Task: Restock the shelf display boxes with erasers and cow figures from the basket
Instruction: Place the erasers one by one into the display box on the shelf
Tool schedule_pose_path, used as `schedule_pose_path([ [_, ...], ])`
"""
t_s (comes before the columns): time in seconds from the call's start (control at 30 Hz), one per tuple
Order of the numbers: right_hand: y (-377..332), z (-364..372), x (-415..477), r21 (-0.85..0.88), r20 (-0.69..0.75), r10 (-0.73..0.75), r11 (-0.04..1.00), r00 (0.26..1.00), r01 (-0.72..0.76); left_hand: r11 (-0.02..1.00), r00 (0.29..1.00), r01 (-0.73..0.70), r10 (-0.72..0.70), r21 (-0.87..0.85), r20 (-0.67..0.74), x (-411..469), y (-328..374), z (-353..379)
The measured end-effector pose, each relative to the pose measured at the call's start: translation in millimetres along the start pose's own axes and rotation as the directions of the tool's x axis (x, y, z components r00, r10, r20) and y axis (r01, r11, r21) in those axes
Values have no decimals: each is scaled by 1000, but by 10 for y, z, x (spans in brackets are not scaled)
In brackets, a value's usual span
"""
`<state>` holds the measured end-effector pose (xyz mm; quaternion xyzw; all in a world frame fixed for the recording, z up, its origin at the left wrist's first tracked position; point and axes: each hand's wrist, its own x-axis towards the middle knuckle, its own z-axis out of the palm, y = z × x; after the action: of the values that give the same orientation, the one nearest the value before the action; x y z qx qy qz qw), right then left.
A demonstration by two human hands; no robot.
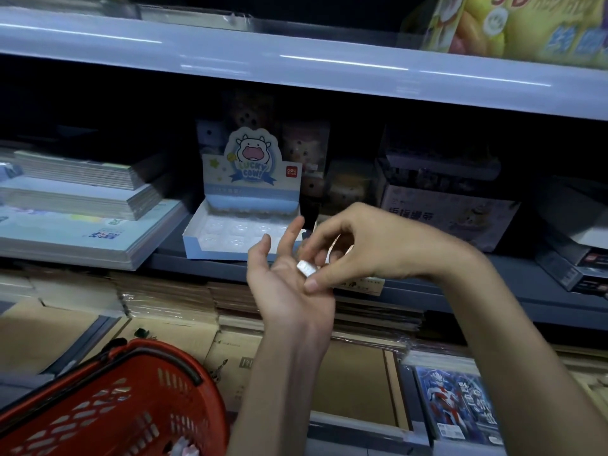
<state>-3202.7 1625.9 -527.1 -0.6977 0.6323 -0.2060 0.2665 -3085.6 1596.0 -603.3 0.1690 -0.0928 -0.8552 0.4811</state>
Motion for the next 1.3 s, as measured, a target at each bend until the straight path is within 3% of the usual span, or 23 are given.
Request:
schedule_pose_path([
  [0.17,75,-18,25,65,-184,64,996,981,-53,996,999,-49,49,-69,4,48,-6,-40],
  [0.23,147,-32,70,50,-293,88,996,952,-77,993,994,-107,106,49,25,45,-19,-29],
  [0.27,203,-44,99,43,-364,99,995,926,-90,969,987,-158,156,190,23,29,-19,-12],
  [0.3,277,-60,138,14,-441,105,994,891,-111,894,974,-212,228,394,5,28,-24,-8],
  [0.33,350,-68,174,-46,-511,102,988,854,-145,753,950,-248,312,610,1,37,-36,-21],
  [0.4,490,-44,254,-232,-592,58,943,804,-239,358,902,-257,421,897,90,77,-73,-97],
  [0.43,558,-7,304,-328,-599,28,903,800,-278,168,893,-234,427,958,143,106,-98,-148],
  [0.5,678,121,411,-437,-563,16,843,826,-315,-97,895,-164,404,982,189,146,-146,-220],
  [0.57,764,241,489,-382,-508,74,874,858,-302,-211,907,-120,373,970,194,173,-176,-266],
  [0.67,861,273,522,-240,-439,126,938,889,-251,-245,910,-99,369,964,188,167,-193,-275],
  [0.83,969,183,472,-255,-423,156,925,893,-282,-318,900,-68,389,946,196,155,-221,-242],
  [1.3,1038,329,516,-155,-536,138,954,833,-258,-357,872,-114,411,927,265,147,-237,-300],
])
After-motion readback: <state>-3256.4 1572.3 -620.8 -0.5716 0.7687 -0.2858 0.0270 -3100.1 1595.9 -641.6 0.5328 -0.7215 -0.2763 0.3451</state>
